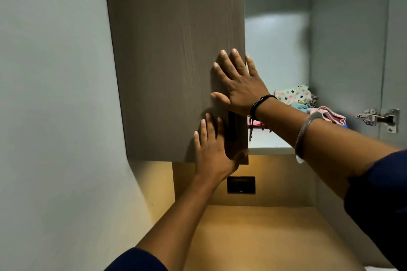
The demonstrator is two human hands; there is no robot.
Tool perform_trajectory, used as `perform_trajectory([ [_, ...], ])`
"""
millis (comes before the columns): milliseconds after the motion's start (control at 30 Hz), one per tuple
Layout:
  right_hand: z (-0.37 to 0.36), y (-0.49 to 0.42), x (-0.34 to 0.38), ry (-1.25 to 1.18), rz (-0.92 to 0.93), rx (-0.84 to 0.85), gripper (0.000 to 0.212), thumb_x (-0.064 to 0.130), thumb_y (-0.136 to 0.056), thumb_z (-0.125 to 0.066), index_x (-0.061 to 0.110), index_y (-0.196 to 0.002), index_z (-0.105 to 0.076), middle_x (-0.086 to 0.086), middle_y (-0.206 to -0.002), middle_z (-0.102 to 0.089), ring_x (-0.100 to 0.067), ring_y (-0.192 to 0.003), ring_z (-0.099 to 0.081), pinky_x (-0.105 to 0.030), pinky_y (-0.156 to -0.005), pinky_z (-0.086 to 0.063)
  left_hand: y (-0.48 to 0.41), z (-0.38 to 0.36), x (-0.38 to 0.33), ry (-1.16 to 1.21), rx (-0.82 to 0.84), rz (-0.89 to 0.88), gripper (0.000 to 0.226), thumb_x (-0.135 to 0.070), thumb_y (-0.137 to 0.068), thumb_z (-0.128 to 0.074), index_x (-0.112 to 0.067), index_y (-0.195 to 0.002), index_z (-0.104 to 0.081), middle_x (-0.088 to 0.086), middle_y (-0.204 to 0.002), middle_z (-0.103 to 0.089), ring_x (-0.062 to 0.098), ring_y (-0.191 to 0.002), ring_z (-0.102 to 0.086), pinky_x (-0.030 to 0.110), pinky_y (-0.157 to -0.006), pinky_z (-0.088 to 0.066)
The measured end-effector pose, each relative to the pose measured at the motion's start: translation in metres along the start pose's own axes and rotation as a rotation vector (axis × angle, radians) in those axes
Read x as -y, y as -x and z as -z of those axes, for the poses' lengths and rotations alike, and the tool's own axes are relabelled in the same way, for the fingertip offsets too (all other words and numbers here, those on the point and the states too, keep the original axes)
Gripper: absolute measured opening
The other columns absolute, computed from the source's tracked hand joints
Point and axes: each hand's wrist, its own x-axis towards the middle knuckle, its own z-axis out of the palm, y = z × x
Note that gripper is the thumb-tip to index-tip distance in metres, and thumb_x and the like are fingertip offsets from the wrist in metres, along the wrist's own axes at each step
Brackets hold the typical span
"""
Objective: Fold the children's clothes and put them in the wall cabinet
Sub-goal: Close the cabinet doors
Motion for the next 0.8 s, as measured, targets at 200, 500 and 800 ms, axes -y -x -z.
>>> perform_trajectory([
  [200,-0.026,0.004,-0.006,-0.019,0.012,0.094,0.082,0.071,-0.087,-0.008,0.023,-0.152,-0.001,-0.007,-0.162,0.009,-0.030,-0.147,0.012,-0.053,-0.119,0.003,-0.017,-0.007,0.013,-0.077,0.067,-0.053,0.101,-0.084,-0.076,-0.031,-0.027,-0.154,-0.001,0.009,-0.163,0.009,0.028,-0.149,0.013,0.053,-0.120,0.002],
  [500,0.066,0.088,-0.025,-0.104,-0.025,0.335,0.063,0.062,-0.090,-0.040,0.020,-0.136,-0.049,-0.008,-0.146,-0.046,-0.027,-0.135,-0.040,-0.052,-0.113,-0.024,-0.004,0.055,-0.010,-0.007,0.131,-0.076,0.073,-0.035,-0.089,-0.054,-0.015,-0.151,-0.021,0.012,-0.161,-0.019,0.029,-0.149,-0.015,0.052,-0.119,-0.007],
  [800,0.223,0.304,-0.108,0.062,-0.238,-0.405,0.039,0.023,-0.088,-0.055,0.020,-0.052,-0.042,-0.003,-0.044,-0.038,-0.028,-0.039,-0.039,-0.029,-0.050,-0.025,0.023,0.176,-0.215,0.533,-0.165,-0.564,0.030,-0.032,-0.088,-0.055,-0.013,-0.108,-0.066,0.007,-0.113,-0.065,0.027,-0.106,-0.058,0.038,-0.092,-0.043],
])
